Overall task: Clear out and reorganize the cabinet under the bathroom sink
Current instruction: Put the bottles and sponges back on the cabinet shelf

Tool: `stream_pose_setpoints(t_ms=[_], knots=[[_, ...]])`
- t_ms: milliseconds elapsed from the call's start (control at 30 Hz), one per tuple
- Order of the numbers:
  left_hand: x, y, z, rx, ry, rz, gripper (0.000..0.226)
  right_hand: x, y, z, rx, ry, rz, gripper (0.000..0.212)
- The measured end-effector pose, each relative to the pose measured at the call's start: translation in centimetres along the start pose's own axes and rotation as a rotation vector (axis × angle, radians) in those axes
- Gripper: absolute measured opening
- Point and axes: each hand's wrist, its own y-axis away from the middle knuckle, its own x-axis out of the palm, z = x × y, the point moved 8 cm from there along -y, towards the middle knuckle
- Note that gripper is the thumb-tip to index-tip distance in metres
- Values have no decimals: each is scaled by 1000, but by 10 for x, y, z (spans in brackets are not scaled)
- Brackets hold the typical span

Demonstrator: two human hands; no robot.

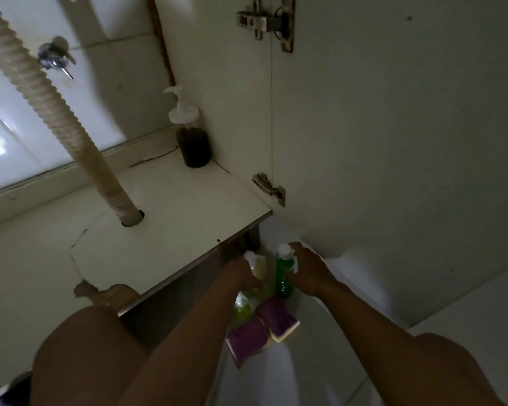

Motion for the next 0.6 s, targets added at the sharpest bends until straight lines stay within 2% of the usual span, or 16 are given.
stream_pose_setpoints(t_ms=[67,200,333,467,600], knots=[[9,-17,7,-2,28,-36,96,5,-6,-4,17,-1,13,64],[13,-29,11,9,66,-109,73,15,-16,-14,41,-46,14,72],[3,-20,10,23,-3,-276,69,25,-23,-22,87,-113,-35,61],[5,-24,11,-2,20,-247,63,30,-27,-25,97,-111,-49,52],[4,-26,10,-6,4,-272,55,30,-30,-25,95,-50,-30,55]])
